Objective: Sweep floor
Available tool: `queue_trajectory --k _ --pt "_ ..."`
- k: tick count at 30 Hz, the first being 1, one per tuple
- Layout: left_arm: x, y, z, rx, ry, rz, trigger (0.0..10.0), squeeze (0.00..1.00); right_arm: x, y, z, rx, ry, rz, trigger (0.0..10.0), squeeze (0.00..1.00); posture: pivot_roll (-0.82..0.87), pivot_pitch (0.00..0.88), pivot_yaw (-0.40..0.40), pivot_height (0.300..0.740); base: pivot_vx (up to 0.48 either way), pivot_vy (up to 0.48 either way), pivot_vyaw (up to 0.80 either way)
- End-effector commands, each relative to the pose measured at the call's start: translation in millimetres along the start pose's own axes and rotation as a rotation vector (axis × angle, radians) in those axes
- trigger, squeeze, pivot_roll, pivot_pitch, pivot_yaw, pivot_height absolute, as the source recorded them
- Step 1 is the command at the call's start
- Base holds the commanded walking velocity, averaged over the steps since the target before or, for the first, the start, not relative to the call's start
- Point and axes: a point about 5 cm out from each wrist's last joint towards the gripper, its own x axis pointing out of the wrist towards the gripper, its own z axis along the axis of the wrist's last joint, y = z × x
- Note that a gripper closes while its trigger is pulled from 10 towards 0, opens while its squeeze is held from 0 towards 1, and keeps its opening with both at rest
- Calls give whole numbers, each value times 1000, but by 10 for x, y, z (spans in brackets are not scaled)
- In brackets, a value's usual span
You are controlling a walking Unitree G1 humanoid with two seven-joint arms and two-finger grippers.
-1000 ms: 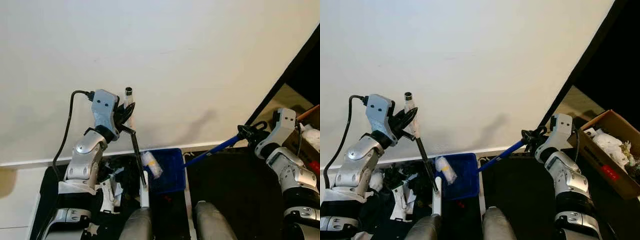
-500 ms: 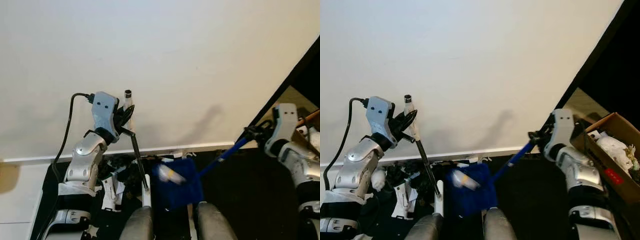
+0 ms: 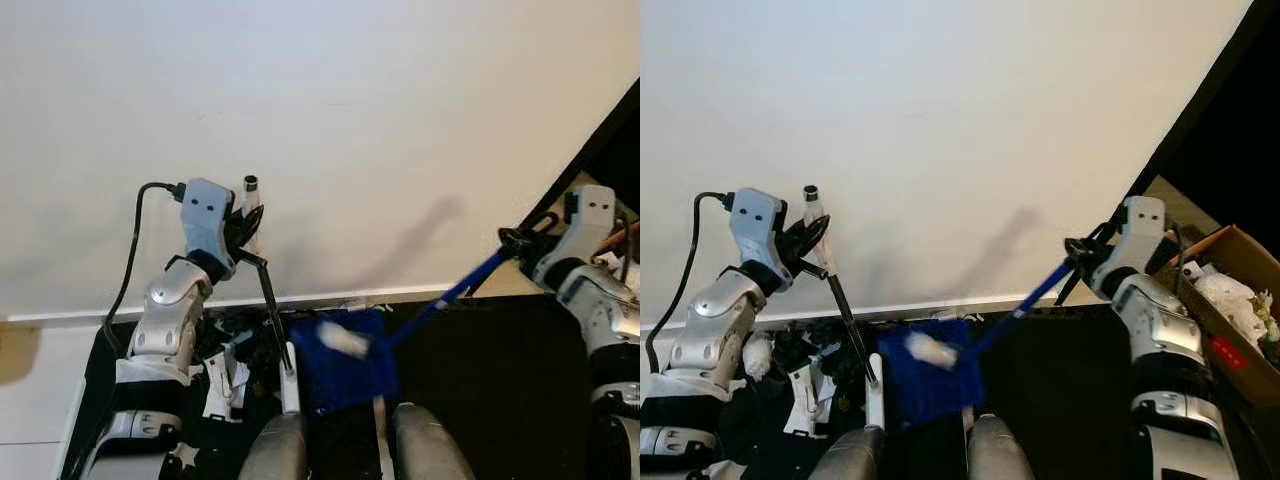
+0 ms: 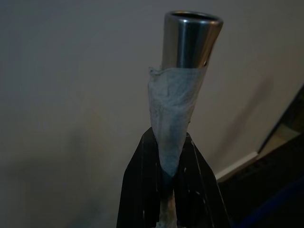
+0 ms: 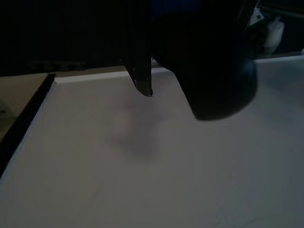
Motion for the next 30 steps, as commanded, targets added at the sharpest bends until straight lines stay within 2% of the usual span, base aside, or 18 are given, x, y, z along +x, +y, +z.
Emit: queue_trajectory --k 1,4,7,8,13,15,16,18,23,30 --pt "-31 172 72 43 6 44 10000 0 8 -6 35 9 -24 -5 10000 0 54 20 3 740 0 0 0" --pt "-40 244 110 67 15 51 10000 0 15 0 39 8 -23 -4 10000 0 54 20 0 740 0 0 0" --pt "-60 459 240 166 43 68 10000 0 37 21 62 -22 -11 9 10000 0 55 20 -1 740 0 0 0" --pt "-60 459 240 166 43 68 10000 0 37 21 62 -22 -11 9 10000 0 55 20 -1 740 0 0 0" --pt "-34 648 419 242 39 111 10000 0 48 11 72 -71 13 7 10000 0 52 23 5 740 0 0 0" --pt "-34 648 419 242 39 111 10000 0 48 11 72 -71 13 7 10000 0 52 23 5 740 0 0 0" --pt "-13 722 536 263 23 132 10000 0 45 3 54 -102 31 3 10000 0 49 23 7 740 0 0 0" --pt "-5 742 581 267 17 136 10000 0 43 0 47 -107 35 1 10000 0 49 23 7 740 0 0 0" --pt "80 783 901 265 -15 115 10000 0 42 -22 33 -120 51 -10 10000 0 46 24 10 740 0 0 0" --pt "116 779 1060 265 -17 95 10000 0 46 -51 67 -147 56 -26 10000 0 47 24 9 740 0 0 0"
